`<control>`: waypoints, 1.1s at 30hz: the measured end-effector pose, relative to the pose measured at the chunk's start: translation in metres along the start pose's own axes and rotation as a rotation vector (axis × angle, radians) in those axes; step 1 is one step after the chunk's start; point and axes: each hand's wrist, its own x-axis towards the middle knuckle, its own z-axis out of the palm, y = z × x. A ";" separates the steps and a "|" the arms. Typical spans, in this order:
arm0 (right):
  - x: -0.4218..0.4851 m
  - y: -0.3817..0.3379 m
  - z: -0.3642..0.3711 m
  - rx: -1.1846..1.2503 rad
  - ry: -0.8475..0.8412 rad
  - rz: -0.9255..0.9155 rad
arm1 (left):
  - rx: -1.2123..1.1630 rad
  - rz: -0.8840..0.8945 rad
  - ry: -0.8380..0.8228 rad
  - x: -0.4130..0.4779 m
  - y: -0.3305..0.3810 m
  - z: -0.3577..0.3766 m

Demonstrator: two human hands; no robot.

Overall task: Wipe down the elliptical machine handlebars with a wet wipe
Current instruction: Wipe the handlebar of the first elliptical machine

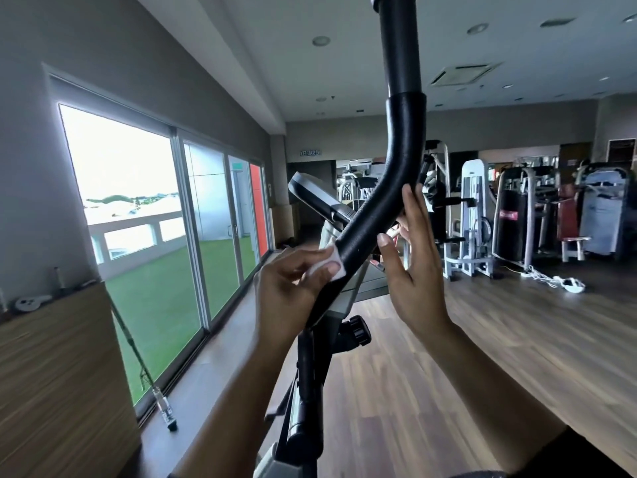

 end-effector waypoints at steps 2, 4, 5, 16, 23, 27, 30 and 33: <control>0.002 0.001 -0.001 -0.002 0.001 -0.003 | -0.025 -0.021 0.038 -0.004 0.001 0.001; 0.003 0.002 -0.002 -0.001 0.005 0.000 | -0.001 0.023 0.066 0.002 0.010 0.013; 0.003 0.002 -0.002 0.000 0.009 0.002 | 0.013 0.053 0.082 0.005 0.014 0.021; 0.009 0.011 -0.010 0.021 -0.010 -0.052 | 0.090 0.211 0.197 -0.008 0.011 0.037; 0.015 0.014 -0.014 0.057 -0.048 -0.075 | 0.177 0.253 0.271 -0.023 0.003 0.036; 0.015 0.017 -0.014 0.085 -0.057 -0.097 | 0.316 0.355 0.282 -0.028 -0.001 0.031; 0.016 0.020 -0.015 0.090 -0.057 -0.126 | 0.385 0.390 0.326 -0.030 -0.007 0.033; 0.019 0.022 -0.016 0.091 -0.053 -0.136 | 0.425 0.438 0.367 -0.026 -0.007 0.044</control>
